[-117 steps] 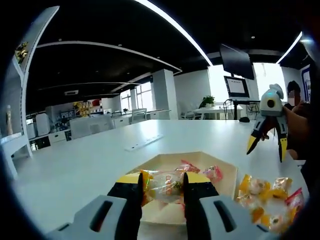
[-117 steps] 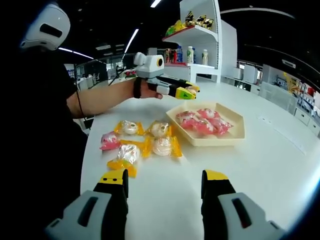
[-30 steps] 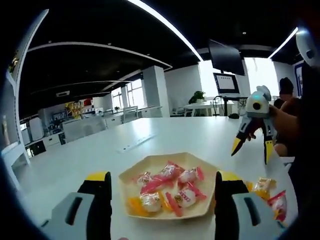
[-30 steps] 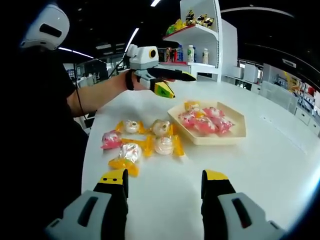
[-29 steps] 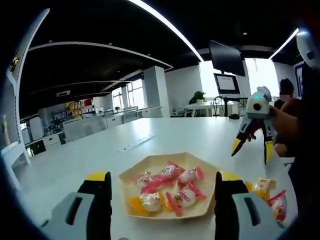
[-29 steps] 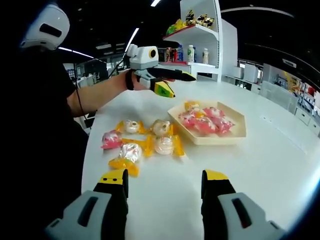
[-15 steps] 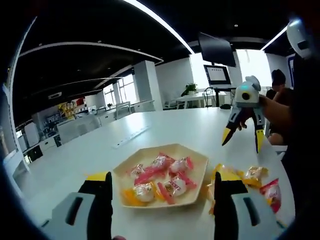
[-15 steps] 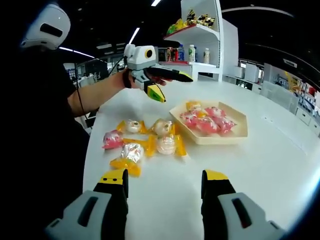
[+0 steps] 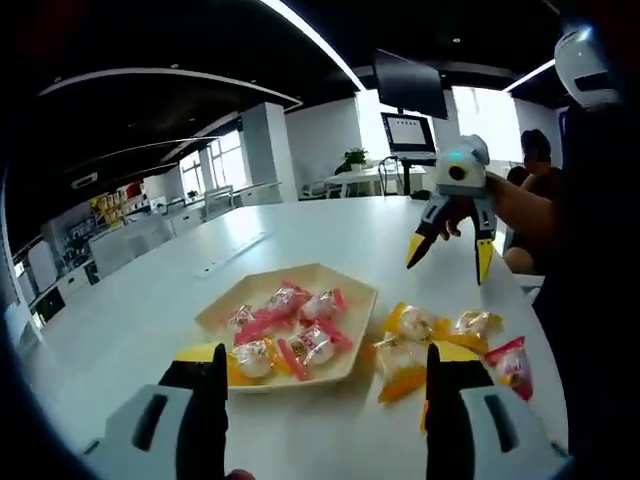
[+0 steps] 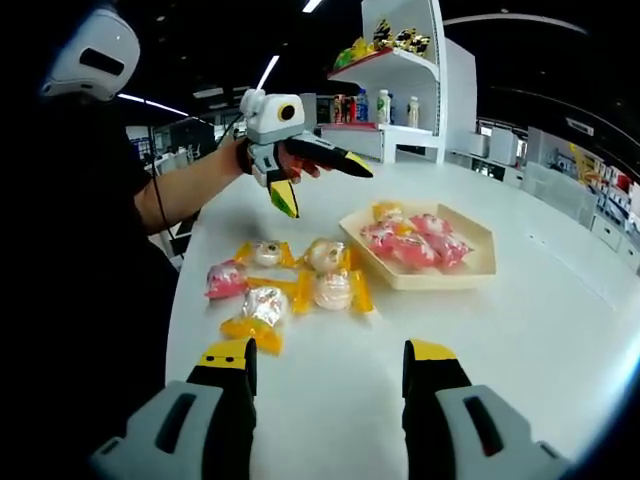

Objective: Pick up the marshmallows scattered on the table and place them into the bowl on the table

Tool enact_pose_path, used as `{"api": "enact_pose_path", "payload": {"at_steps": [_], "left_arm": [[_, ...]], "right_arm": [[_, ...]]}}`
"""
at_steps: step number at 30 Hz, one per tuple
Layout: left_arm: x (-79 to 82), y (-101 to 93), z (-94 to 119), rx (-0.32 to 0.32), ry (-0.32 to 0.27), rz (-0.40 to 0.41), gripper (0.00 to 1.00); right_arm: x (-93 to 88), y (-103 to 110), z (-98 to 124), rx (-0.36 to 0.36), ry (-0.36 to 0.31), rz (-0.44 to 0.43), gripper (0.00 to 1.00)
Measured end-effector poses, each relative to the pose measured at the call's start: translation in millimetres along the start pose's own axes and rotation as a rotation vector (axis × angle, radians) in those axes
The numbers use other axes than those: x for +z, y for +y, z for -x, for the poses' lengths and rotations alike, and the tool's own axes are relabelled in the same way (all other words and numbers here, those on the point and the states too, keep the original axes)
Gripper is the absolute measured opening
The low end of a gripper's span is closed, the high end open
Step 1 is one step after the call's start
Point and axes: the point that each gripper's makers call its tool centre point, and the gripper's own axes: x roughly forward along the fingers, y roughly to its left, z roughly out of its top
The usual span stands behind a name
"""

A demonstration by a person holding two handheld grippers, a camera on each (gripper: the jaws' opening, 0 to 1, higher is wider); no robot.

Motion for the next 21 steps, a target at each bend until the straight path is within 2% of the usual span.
{"api": "enact_pose_path", "payload": {"at_steps": [7, 14, 16, 21], "left_arm": [[-10.3, -18.1, 3.0, -0.064, 0.059, -0.041, 0.79], [-8.1, -34.8, 9.8, -0.141, 0.056, -0.025, 0.77], [-10.3, -43.1, 12.7, -0.184, 0.052, -0.032, 0.77], [-19.9, -55.0, 15.7, -0.230, 0.085, -0.060, 0.77]], "right_arm": [[-1.9, 1.2, -0.6, 0.004, 0.005, 0.002, 0.57], [-0.7, -0.6, 0.5, 0.000, 0.000, 0.001, 0.57], [-0.6, -0.3, 0.5, 0.002, -0.001, 0.002, 0.57], [-2.2, -0.7, 0.3, -0.002, 0.000, -0.001, 0.57]]}}
